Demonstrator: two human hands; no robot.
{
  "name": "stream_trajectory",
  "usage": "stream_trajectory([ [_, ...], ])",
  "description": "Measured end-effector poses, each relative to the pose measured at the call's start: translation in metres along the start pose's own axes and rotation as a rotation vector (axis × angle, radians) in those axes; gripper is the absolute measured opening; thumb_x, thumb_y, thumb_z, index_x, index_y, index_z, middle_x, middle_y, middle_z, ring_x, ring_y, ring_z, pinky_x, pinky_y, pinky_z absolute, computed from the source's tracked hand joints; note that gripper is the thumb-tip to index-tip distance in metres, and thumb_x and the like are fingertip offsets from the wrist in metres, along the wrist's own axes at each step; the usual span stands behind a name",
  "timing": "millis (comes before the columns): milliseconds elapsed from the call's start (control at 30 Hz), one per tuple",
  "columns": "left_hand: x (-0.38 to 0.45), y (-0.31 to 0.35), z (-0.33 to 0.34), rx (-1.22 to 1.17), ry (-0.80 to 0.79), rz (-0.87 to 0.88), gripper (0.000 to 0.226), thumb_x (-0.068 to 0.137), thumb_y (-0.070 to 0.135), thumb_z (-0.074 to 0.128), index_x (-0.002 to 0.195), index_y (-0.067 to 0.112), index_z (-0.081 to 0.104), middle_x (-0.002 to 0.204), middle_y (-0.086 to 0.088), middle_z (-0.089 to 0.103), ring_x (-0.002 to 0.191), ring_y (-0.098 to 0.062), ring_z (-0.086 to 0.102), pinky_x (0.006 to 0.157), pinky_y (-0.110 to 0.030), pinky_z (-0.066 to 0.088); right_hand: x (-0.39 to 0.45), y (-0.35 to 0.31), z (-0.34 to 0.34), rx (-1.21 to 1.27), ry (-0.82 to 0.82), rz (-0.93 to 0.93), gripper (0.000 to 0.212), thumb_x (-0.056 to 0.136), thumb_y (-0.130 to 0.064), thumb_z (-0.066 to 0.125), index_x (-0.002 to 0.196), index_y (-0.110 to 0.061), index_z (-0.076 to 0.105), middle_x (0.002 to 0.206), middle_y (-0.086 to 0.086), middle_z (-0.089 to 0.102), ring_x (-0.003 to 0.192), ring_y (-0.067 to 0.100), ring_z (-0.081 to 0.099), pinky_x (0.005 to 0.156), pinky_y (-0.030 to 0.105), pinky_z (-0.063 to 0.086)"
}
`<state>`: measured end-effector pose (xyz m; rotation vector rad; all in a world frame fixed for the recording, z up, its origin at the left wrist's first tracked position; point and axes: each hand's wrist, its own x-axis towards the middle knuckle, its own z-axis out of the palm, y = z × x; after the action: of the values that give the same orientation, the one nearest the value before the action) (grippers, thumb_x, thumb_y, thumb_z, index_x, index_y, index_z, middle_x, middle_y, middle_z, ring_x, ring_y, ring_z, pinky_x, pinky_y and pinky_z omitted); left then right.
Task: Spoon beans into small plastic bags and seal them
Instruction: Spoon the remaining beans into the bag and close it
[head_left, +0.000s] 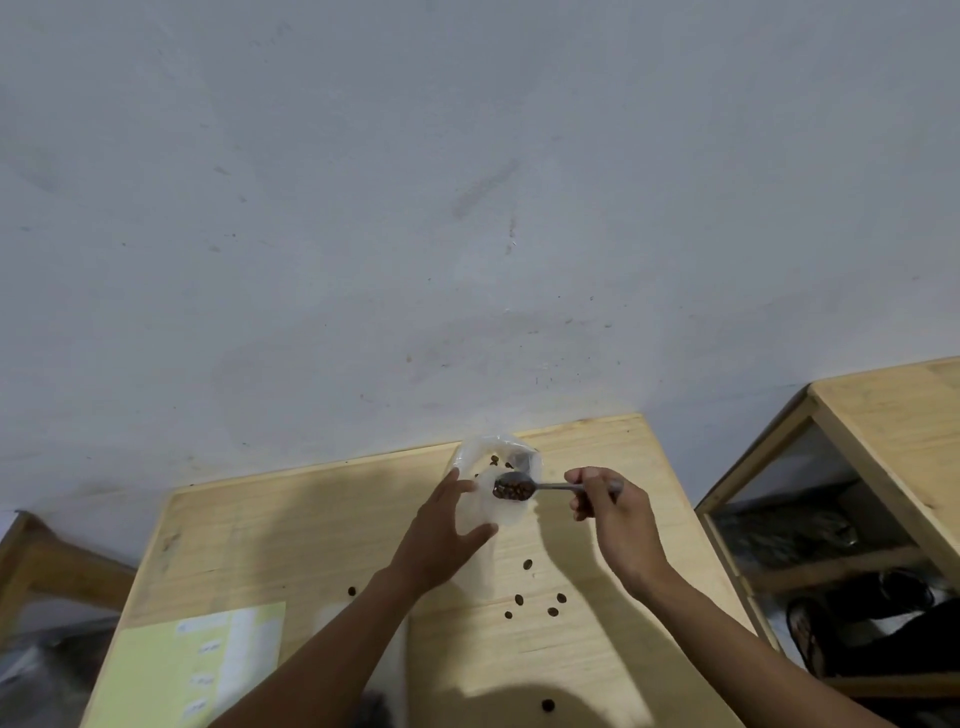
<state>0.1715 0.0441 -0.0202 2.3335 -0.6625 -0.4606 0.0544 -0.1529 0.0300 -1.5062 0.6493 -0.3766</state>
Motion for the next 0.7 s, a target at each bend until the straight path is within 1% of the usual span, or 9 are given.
stream_trajectory([
  [67,-0.002,0.0,0.0,0.004,-0.018,0.005,0.06,0.081,0.049,0.071,0.132,0.03,0.046,0.158,0.004,0.027,0.141,-0.015,0.034,0.109,-0.03,0.032,-0.004,-0.002,0.0,-0.182,-0.155,-0.163,0.025,0.101,-0.017,0.049,0.096,-0.019,0.073,0.088,-0.002,0.064,0.07,0.009,0.061,0.072,0.021,0.05],
  [100,-0.003,-0.001,0.0,0.007,-0.021,0.01,0.06,0.081,0.05,0.07,0.133,0.031,0.046,0.158,0.005,0.026,0.14,-0.014,0.035,0.107,-0.029,0.033,-0.004,-0.004,-0.002,-0.244,-0.237,-0.223,0.024,0.1,-0.016,0.05,0.099,-0.021,0.074,0.092,-0.002,0.062,0.074,0.009,0.062,0.072,0.018,0.05],
  [167,-0.006,-0.003,-0.002,0.004,-0.025,0.023,0.06,0.08,0.052,0.069,0.132,0.032,0.045,0.158,0.007,0.026,0.139,-0.013,0.037,0.104,-0.026,0.033,0.0,-0.009,-0.009,-0.266,-0.308,-0.258,0.024,0.1,-0.015,0.051,0.101,-0.018,0.074,0.093,0.0,0.061,0.075,0.011,0.062,0.073,0.017,0.05],
  [233,-0.009,-0.006,-0.005,-0.002,-0.042,0.029,0.063,0.079,0.053,0.07,0.133,0.034,0.043,0.156,0.009,0.03,0.137,-0.013,0.039,0.105,-0.028,0.035,0.007,-0.008,-0.018,-0.18,-0.235,-0.202,0.024,0.1,-0.015,0.05,0.098,-0.014,0.074,0.086,0.003,0.063,0.072,0.015,0.062,0.074,0.023,0.05],
  [333,-0.015,-0.011,-0.008,-0.02,-0.084,0.025,0.075,0.08,0.051,0.07,0.142,0.031,0.033,0.15,0.011,0.038,0.132,-0.011,0.043,0.106,-0.031,0.038,0.015,0.006,-0.021,0.085,-0.053,0.032,0.024,0.101,-0.018,0.05,0.1,-0.008,0.072,0.073,0.009,0.062,0.069,0.019,0.059,0.077,0.033,0.051],
  [433,-0.018,-0.012,-0.011,0.006,-0.136,0.046,0.078,0.081,0.05,0.069,0.145,0.03,0.029,0.15,0.013,0.038,0.132,-0.009,0.043,0.108,-0.032,0.038,0.02,0.018,-0.008,0.334,0.063,0.273,0.022,0.098,-0.016,0.055,0.103,0.0,0.069,0.074,0.012,0.058,0.067,0.021,0.055,0.072,0.032,0.05],
  [533,-0.019,-0.009,-0.014,0.036,-0.18,0.067,0.088,0.082,0.052,0.067,0.151,0.027,0.019,0.143,0.02,0.041,0.129,-0.005,0.044,0.107,-0.029,0.037,0.024,0.026,0.015,0.343,0.139,0.408,0.021,0.1,-0.012,0.049,0.099,0.001,0.066,0.073,0.011,0.056,0.063,0.02,0.052,0.067,0.03,0.049],
  [633,-0.019,-0.005,-0.015,0.078,-0.211,0.115,0.092,0.081,0.059,0.063,0.152,0.029,0.014,0.144,0.021,0.041,0.128,-0.008,0.046,0.106,-0.033,0.04,0.029,0.034,0.037,0.338,0.243,0.529,0.021,0.101,-0.007,0.042,0.107,-0.002,0.062,0.073,0.014,0.056,0.061,0.021,0.05,0.06,0.03,0.047],
  [700,-0.02,-0.003,-0.016,0.091,-0.232,0.132,0.096,0.08,0.064,0.061,0.153,0.029,0.009,0.143,0.021,0.041,0.126,-0.009,0.048,0.105,-0.035,0.042,0.034,0.032,0.046,0.429,0.334,0.615,0.021,0.1,-0.006,0.043,0.112,-0.005,0.06,0.078,0.014,0.056,0.059,0.02,0.048,0.054,0.028,0.044],
])
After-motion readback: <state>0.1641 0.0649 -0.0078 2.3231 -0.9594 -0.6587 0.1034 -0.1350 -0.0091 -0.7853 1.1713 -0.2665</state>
